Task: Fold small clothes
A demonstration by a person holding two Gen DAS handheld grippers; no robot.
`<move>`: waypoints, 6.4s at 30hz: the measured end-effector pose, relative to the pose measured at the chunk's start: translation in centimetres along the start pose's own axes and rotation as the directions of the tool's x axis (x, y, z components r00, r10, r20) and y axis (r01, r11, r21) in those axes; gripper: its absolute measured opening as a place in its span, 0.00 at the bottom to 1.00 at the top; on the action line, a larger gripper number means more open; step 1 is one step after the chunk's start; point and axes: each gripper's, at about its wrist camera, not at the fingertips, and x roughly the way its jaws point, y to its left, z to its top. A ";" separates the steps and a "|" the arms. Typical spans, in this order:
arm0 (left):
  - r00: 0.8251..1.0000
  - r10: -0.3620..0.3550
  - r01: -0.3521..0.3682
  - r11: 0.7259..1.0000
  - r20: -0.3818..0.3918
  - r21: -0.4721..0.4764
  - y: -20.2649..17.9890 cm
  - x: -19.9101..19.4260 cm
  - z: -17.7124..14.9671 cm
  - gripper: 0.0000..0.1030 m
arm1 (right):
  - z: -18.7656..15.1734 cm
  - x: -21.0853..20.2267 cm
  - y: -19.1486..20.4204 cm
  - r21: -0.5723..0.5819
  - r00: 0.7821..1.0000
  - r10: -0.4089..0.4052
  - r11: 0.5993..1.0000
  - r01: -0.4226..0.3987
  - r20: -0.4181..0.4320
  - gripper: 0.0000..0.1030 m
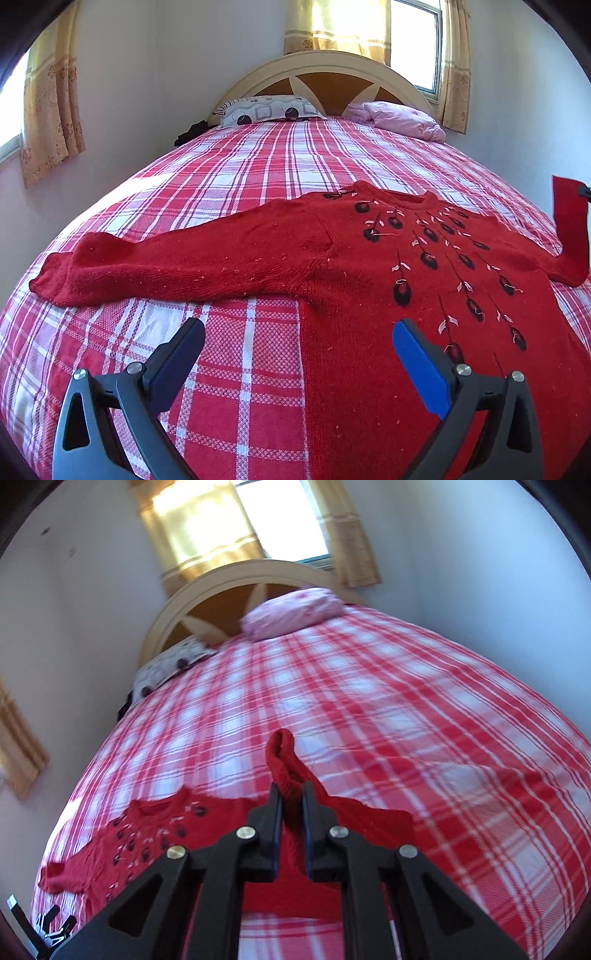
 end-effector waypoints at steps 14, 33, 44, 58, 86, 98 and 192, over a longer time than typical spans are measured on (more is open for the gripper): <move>1.000 -0.021 0.021 0.999 -0.007 -0.030 2.0 0.0 -0.3 0.99 | -5.9 7.2 16.6 -0.276 0.974 0.162 0.940 -0.201 -0.159 0.12; 0.962 -0.264 0.268 0.963 -0.069 0.041 -4.3 1.4 3.8 0.99 | -14.9 6.4 15.1 -0.261 0.912 0.252 0.903 -0.342 -0.324 0.67; 0.910 -0.329 0.351 0.935 -0.253 0.046 -14.1 10.3 8.1 0.64 | -14.0 0.4 5.1 -0.102 0.976 0.173 0.977 -0.187 -0.129 0.69; 0.897 -0.397 0.391 0.918 -0.195 -0.070 -12.2 11.6 11.4 0.05 | -16.1 -0.5 2.0 -0.063 0.983 0.156 0.985 -0.163 -0.097 0.72; 0.910 -0.345 0.315 0.936 -0.230 -0.157 -2.3 12.9 7.4 0.06 | -13.0 9.9 6.3 -0.191 0.934 0.131 0.960 -0.203 -0.334 0.75; 0.949 -0.222 0.229 0.973 -0.223 0.008 -2.4 12.2 6.7 0.07 | -15.5 9.0 11.0 -0.314 0.918 0.052 0.931 -0.186 -0.392 0.80; 0.932 -0.252 0.353 0.785 0.259 -0.508 20.2 0.5 16.2 0.04 | -23.2 -0.2 17.1 -0.357 0.915 0.220 0.870 -0.341 -0.337 0.80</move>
